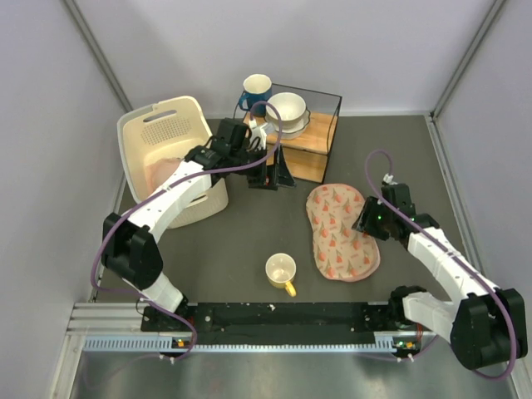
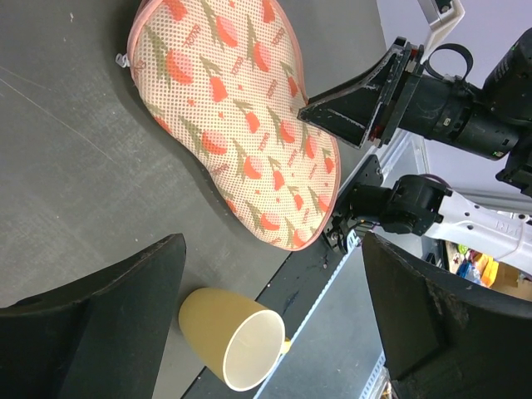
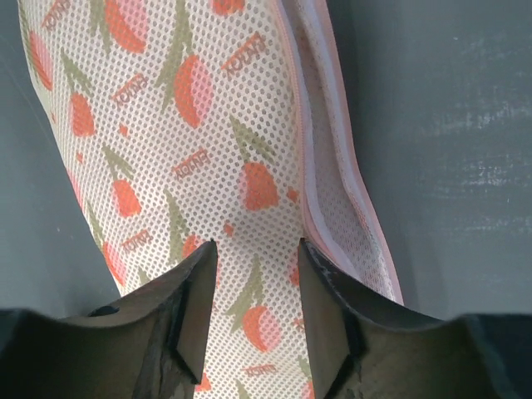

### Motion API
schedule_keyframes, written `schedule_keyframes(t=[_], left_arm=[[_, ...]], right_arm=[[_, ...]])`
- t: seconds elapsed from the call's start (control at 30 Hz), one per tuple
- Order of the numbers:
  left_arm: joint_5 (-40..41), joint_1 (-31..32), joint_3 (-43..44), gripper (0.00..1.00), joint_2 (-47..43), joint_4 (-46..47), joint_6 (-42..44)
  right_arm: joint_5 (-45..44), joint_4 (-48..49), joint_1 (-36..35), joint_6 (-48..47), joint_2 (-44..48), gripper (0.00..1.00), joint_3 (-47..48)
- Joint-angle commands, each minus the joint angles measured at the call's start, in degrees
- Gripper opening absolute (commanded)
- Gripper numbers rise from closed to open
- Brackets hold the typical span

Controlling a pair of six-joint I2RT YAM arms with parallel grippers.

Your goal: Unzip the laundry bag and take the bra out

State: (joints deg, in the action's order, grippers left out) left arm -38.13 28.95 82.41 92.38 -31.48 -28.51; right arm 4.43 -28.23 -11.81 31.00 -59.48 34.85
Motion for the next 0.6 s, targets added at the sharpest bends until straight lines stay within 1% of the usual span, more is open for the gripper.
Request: schedule_keyframes(t=[0.0, 0.07, 0.1, 0.2, 0.27, 0.3, 0.33, 0.37, 0.4, 0.5, 0.57], left_arm=[[-1.1, 0.3, 0.7, 0.92, -1.8, 1.0, 0.7], [-0.9, 0.3, 0.6, 0.92, -1.9, 1.0, 0.7], [-0.8, 0.3, 0.6, 0.92, -1.9, 1.1, 0.8], [-0.8, 0.3, 0.7, 0.92, -1.7, 1.1, 0.9], [-0.8, 0.3, 0.9, 0.92, -1.7, 1.1, 1.0], [-0.8, 0.3, 1.0, 0.92, -1.7, 1.1, 1.1], [-0.9, 0.3, 1.0, 0.92, -1.8, 1.1, 1.1], [-0.8, 0.3, 1.0, 0.92, -1.8, 1.1, 1.2], [-0.9, 0.3, 1.0, 0.92, -1.7, 1.1, 1.2], [-0.8, 0.3, 0.9, 0.92, -1.6, 0.9, 1.2], [-0.9, 0.3, 0.8, 0.92, -1.7, 0.8, 1.2]], right_arm=[[0.6, 3.5, 0.3, -0.5, -0.3, 0.32, 1.3], [0.4, 3.4, 0.4, -0.9, 0.6, 0.19, 1.9], [0.1, 3.6, 0.3, -1.0, 0.9, 0.07, 2.0], [0.1, 3.2, 0.3, -2.4, 1.8, 0.00, 2.5], [-1.4, 2.0, 0.3, -3.2, 2.2, 0.00, 3.0], [-3.8, 1.5, 0.3, -3.6, 2.2, 0.20, 3.0], [-4.2, 1.2, 0.3, -4.2, 2.0, 0.37, 3.0], [-6.1, 1.0, 0.4, -4.5, 1.5, 0.43, 2.9], [-7.2, 1.0, 0.4, -4.7, 1.0, 0.47, 2.9], [-8.1, 1.3, 0.5, -5.3, -2.4, 0.47, 3.0], [-7.5, 2.0, 0.5, -5.6, -4.1, 0.46, 2.9]])
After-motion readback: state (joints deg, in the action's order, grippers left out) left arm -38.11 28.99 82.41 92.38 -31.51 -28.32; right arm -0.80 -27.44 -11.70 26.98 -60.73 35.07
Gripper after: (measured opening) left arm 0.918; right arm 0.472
